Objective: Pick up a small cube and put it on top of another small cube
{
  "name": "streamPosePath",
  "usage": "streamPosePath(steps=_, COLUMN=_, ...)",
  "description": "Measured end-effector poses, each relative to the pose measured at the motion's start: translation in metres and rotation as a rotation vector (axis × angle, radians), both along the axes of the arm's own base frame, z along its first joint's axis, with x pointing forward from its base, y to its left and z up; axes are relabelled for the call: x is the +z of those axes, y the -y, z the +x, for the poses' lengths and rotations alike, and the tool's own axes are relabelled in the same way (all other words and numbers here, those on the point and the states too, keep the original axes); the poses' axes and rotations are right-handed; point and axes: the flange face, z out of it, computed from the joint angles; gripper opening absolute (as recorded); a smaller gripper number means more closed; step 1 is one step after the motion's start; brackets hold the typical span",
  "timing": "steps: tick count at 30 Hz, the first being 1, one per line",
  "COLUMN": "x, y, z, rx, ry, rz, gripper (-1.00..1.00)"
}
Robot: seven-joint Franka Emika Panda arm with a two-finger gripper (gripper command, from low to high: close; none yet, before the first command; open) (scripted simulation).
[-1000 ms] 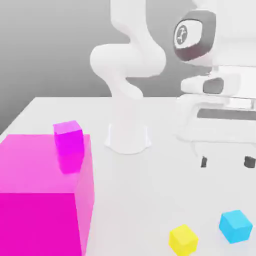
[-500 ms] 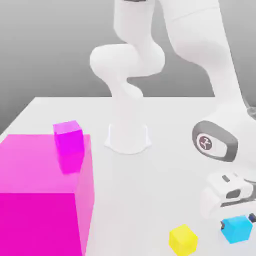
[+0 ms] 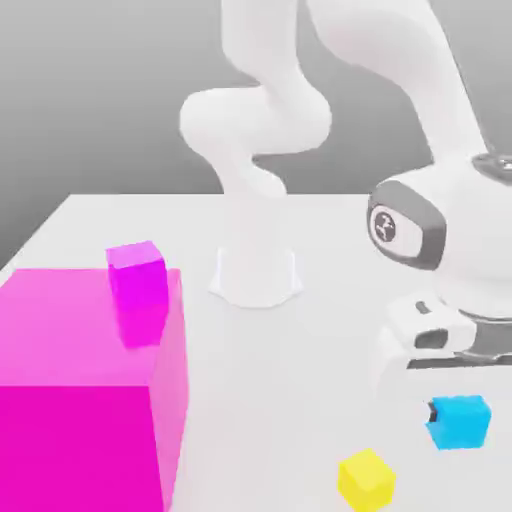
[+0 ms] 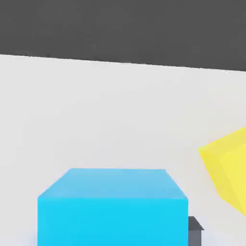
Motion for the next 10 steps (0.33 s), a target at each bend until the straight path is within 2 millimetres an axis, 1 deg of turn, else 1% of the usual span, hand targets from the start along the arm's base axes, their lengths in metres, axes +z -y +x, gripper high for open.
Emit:
streamPosePath(steps=1, x=0.006, y=0.019, z=0.004, rx=-0.077, ry=0.000, rz=0.002, gripper=-1.00)
streamPosePath(steps=2, x=0.003, y=0.029, z=0.006, rx=-0.116, ry=0.001, rz=0.003, gripper=-1.00)
streamPosePath(steps=4, x=-0.016, y=0.036, z=0.008, rx=-0.146, ry=0.002, rz=0.004, gripper=-1.00)
streamPosePath(steps=6, x=-0.042, y=0.038, z=0.008, rx=-0.153, ry=0.002, rz=0.004, gripper=-1.00)
streamPosePath(steps=7, x=-0.049, y=0.038, z=0.007, rx=-0.153, ry=0.002, rz=0.004, gripper=1.00)
streamPosePath(steps=10, x=-0.049, y=0.038, z=0.007, rx=-0.153, ry=0.002, rz=0.004, gripper=1.00)
